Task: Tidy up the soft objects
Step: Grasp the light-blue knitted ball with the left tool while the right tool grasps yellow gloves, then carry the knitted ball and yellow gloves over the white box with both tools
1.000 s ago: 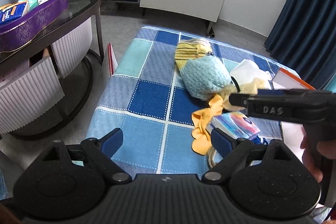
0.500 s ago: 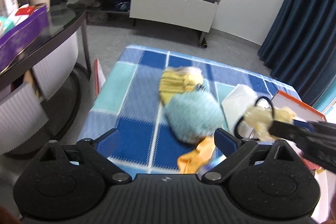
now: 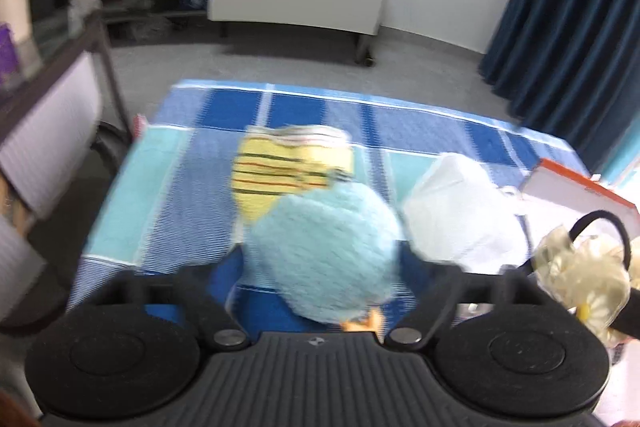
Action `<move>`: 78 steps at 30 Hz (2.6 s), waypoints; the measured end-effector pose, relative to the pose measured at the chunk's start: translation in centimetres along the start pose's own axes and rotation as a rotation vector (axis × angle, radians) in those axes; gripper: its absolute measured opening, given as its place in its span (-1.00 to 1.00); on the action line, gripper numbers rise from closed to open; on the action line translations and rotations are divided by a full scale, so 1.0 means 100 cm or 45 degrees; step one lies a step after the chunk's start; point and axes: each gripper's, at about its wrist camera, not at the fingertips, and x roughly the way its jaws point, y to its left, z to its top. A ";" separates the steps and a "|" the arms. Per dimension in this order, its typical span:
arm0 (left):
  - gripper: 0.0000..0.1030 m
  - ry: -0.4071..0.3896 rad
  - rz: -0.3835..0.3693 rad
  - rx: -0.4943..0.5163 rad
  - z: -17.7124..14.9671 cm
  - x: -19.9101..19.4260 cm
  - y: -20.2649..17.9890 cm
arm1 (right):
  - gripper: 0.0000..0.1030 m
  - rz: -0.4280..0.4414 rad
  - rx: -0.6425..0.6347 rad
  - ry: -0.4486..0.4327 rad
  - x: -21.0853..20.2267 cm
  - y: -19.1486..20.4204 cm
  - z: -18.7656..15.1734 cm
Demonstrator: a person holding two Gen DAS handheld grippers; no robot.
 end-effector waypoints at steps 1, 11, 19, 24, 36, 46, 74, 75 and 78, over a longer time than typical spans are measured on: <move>0.17 -0.001 -0.009 -0.003 -0.001 -0.001 -0.001 | -0.63 0.002 0.006 -0.003 -0.002 -0.001 0.000; -0.02 -0.135 0.031 0.039 -0.014 -0.060 -0.008 | -0.63 -0.008 0.048 -0.050 -0.027 -0.007 -0.004; -0.02 -0.213 0.033 0.030 -0.023 -0.106 -0.020 | -0.64 -0.036 0.033 -0.080 -0.049 -0.002 -0.009; -0.02 -0.238 0.021 0.014 -0.033 -0.126 -0.026 | -0.64 -0.051 0.030 -0.105 -0.067 0.001 -0.014; -0.02 -0.265 -0.046 0.056 -0.061 -0.150 -0.052 | -0.63 -0.124 0.020 -0.132 -0.106 0.004 -0.037; -0.01 -0.287 -0.083 0.102 -0.079 -0.162 -0.066 | -0.63 -0.218 0.037 -0.146 -0.133 -0.003 -0.053; 0.00 -0.262 -0.187 0.246 -0.099 -0.156 -0.121 | -0.63 -0.519 0.094 -0.148 -0.163 -0.040 -0.075; 0.00 -0.259 -0.191 0.252 -0.100 -0.156 -0.122 | -0.63 -0.521 0.097 -0.149 -0.164 -0.041 -0.075; 0.00 -0.254 -0.199 0.269 -0.100 -0.154 -0.126 | -0.63 -0.526 0.108 -0.146 -0.164 -0.043 -0.076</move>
